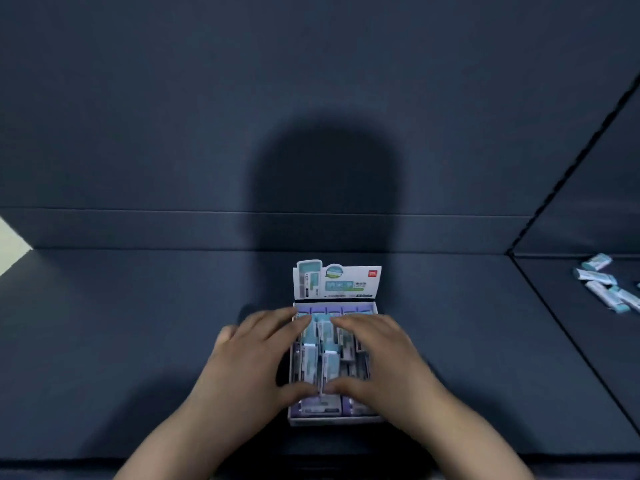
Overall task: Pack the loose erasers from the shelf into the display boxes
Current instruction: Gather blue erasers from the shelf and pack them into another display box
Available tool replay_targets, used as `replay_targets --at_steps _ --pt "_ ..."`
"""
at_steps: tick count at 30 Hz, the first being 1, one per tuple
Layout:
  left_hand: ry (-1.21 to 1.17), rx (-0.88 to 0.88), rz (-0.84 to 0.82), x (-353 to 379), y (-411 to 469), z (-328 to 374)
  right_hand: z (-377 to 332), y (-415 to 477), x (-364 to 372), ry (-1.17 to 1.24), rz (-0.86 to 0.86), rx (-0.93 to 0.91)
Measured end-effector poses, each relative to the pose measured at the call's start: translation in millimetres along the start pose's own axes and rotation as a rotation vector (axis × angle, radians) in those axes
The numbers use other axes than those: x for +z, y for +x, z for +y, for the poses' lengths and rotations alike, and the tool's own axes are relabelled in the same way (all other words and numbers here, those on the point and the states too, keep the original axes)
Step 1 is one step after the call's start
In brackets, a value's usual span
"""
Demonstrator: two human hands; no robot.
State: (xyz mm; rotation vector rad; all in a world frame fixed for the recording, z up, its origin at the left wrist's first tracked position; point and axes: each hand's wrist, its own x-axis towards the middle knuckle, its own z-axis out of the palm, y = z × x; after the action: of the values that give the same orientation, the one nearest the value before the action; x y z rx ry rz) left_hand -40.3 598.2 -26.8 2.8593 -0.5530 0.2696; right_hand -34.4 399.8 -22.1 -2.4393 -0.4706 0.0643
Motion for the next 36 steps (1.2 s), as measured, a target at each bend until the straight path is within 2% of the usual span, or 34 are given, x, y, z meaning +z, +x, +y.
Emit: replay_targets --at_steps 3,9,19,29,36 --pt "0.016 0.078 -0.011 0.4 7.0 -5.4 1.7 -6.0 -4.2 0.000 0.072 0.068" --pt "0.010 0.181 0.002 4.8 10.8 -3.5 1.7 -16.8 -9.0 -0.022 0.078 0.126" --pt "0.083 0.205 0.071 -4.6 25.3 22.8 10.1 -22.9 -21.1 -0.192 0.086 0.061" --pt "0.084 0.083 0.032 10.9 51.1 111.7 68.3 -43.0 -85.5 -0.318 0.007 -0.031" --pt "0.045 -0.003 0.038 30.1 80.3 214.1 144.9 -77.7 -158.8 -0.305 0.009 -0.134"
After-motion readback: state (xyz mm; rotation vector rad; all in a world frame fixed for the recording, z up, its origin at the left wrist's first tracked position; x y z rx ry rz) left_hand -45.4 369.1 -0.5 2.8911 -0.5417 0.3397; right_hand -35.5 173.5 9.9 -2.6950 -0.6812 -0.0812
